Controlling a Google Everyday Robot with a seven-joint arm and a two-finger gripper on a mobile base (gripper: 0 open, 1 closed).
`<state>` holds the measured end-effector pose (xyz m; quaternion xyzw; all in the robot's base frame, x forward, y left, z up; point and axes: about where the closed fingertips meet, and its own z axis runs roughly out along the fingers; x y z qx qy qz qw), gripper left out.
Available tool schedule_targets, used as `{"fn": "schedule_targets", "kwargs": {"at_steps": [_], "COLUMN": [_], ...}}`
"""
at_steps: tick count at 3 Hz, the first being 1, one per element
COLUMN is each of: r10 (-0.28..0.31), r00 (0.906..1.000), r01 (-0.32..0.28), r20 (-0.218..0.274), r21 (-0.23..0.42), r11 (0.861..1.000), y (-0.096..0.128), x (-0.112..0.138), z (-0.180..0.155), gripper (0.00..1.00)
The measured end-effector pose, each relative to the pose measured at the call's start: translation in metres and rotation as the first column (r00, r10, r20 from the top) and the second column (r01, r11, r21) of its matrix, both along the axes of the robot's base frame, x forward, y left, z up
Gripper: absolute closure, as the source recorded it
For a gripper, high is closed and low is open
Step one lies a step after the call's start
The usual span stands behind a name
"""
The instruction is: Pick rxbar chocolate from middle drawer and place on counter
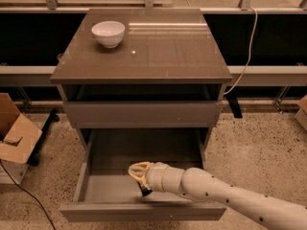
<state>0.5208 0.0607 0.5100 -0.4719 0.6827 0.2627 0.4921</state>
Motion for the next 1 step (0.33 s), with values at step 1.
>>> {"fn": "schedule_targets", "kwargs": {"at_steps": [1], "r10": [0.008], "r00": [0.9999], "r01": [-0.008], "r20": [0.008], "r21": [0.005], "r11": [1.000], "y": [0.0027], "x": [-0.0018], "z": [0.0052], "gripper": [0.85]}}
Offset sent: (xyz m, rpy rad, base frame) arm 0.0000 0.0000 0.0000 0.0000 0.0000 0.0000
